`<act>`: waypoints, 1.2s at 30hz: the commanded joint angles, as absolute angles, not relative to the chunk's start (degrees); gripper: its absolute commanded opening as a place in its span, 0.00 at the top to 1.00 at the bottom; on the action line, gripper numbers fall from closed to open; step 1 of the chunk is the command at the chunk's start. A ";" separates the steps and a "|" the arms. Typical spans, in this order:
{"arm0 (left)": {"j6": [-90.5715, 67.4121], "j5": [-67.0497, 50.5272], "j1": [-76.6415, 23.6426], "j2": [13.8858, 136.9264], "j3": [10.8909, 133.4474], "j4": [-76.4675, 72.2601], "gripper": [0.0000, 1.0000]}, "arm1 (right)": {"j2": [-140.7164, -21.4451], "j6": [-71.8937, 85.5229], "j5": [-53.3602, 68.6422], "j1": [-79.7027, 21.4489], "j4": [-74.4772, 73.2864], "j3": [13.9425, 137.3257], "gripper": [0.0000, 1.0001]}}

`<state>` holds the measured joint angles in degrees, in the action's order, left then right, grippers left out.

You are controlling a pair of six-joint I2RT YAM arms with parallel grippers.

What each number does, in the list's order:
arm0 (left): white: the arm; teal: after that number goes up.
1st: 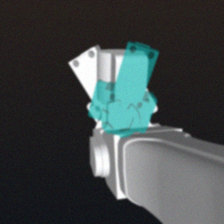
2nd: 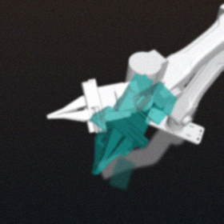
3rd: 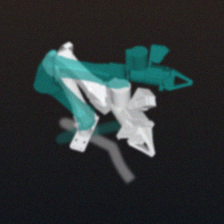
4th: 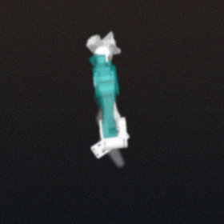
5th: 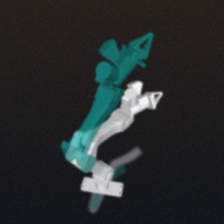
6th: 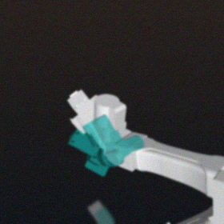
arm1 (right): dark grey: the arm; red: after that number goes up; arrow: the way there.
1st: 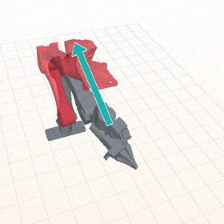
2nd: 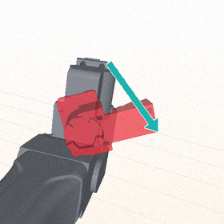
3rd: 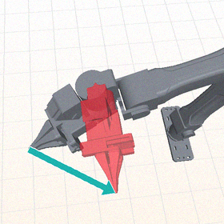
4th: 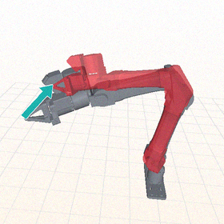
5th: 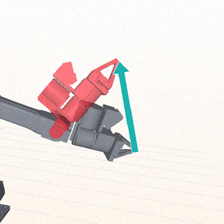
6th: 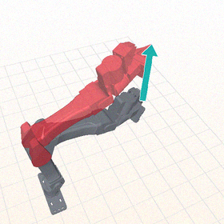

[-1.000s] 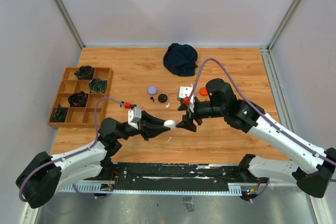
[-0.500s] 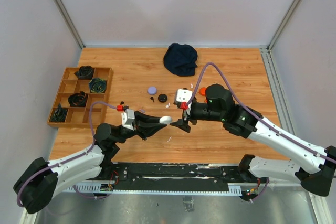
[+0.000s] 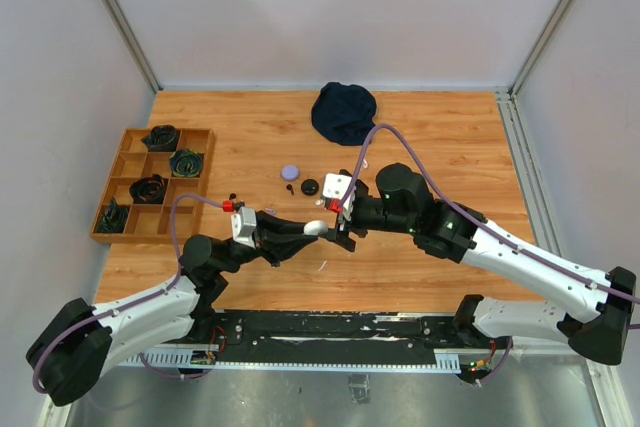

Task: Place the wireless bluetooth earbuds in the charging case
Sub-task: Open the charging case.

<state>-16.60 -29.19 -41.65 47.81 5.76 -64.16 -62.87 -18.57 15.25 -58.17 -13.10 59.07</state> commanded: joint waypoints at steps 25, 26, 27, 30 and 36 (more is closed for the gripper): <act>-13.73 -32.83 -41.48 47.38 6.11 -61.47 1.00 | -60.93 -20.59 7.06 -59.15 -12.19 61.57 0.17; -13.59 -32.55 -41.48 47.21 6.03 -61.30 1.00 | -61.03 -20.56 7.09 -59.13 -12.28 61.61 0.16; -13.47 -32.20 -41.48 47.08 5.94 -61.12 1.00 | -61.08 -20.37 7.14 -59.15 -12.35 61.56 0.16; -12.91 -31.37 -41.48 46.77 5.49 -60.79 1.00 | -61.36 -19.87 5.78 -59.07 -12.61 61.78 0.14; -12.95 -24.59 -41.50 45.89 5.19 -57.91 1.00 | -62.32 -18.68 6.20 -59.06 -14.04 63.23 0.13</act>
